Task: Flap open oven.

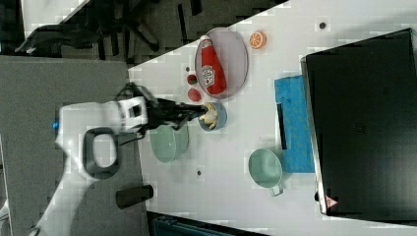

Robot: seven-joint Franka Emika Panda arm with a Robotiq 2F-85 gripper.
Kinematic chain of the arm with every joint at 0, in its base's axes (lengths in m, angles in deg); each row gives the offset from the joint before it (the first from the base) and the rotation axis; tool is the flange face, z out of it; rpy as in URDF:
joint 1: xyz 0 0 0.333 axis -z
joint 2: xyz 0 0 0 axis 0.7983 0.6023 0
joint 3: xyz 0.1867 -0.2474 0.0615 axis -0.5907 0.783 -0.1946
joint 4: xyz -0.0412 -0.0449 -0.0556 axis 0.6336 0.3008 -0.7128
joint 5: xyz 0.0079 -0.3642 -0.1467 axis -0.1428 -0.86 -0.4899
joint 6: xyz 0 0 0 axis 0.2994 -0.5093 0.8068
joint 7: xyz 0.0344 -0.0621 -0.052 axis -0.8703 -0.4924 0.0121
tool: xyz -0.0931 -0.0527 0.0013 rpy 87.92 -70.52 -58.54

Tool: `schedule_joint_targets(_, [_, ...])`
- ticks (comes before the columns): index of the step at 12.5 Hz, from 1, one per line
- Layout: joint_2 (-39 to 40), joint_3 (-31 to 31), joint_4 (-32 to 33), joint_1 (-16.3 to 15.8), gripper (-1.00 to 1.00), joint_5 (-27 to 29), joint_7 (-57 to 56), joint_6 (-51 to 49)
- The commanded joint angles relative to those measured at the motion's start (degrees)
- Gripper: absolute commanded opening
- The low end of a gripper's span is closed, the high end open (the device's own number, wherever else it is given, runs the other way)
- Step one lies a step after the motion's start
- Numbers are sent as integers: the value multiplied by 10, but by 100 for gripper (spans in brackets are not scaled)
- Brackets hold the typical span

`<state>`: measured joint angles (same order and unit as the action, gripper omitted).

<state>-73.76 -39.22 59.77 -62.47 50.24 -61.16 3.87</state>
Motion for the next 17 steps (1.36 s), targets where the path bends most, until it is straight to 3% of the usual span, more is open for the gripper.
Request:
schedule_joint_targets(1, [-65, 29, -8, 6, -65, 46, 32, -62])
schedule_joint_targets(8, [-179, 28, -85, 4, -65, 45, 78, -324])
schedule_joint_targets(17, [-177, 28, -94, 4, -65, 45, 78, -325])
